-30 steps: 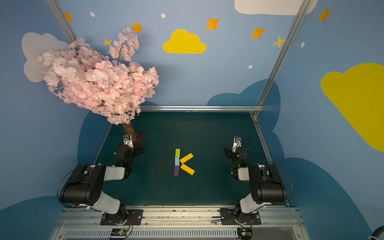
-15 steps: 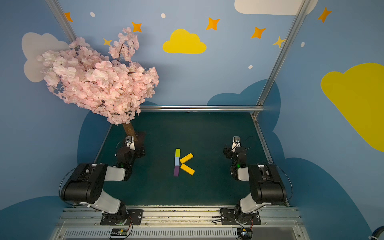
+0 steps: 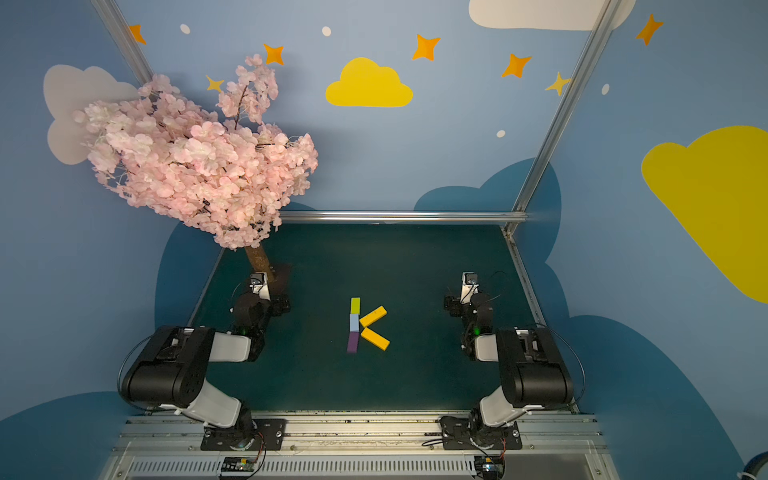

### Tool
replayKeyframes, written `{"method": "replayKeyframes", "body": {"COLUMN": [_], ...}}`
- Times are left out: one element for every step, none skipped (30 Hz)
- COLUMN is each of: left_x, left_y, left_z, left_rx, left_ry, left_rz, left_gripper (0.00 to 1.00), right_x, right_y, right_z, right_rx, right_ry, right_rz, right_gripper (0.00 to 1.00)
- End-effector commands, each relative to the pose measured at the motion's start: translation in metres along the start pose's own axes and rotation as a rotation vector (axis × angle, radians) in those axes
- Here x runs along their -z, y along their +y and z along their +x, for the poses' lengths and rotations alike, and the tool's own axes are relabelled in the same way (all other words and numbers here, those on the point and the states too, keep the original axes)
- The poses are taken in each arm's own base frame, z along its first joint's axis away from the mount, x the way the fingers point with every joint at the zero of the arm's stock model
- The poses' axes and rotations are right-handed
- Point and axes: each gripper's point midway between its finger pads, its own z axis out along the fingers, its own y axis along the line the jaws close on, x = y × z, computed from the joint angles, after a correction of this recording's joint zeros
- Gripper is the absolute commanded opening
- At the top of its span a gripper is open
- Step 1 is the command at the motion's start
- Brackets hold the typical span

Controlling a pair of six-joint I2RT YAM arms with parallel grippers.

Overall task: Assemble the letter k with building blocks
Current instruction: Reset both arms

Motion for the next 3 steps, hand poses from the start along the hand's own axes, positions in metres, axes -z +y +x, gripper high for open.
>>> {"method": "replayKeyframes", "body": {"left_x": [0.0002, 0.0002, 0.0002], "left_y": [0.0006, 0.0005, 0.0002], "left_z": [-0.0007, -0.0007, -0.0008], "left_rx": [0.010, 0.008, 0.008], "left_ry": [-0.013, -0.012, -0.013], "left_rz": [-0.005, -0.005, -0.004], "left_gripper": [1.00, 1.00, 1.00], "right_x": [-0.0019, -0.0017, -0.0016], "right_y": [0.0010, 0.0008, 0.0014], "right_z": [-0.0019, -0.0026, -0.0029], "right_rx": [-0.014, -0.017, -0.018], "right_ry": [0.001, -0.001, -0.003], "right_rz": [-0.019, -0.022, -0.024], "right_gripper": [0.94, 0.94, 0.94]}}
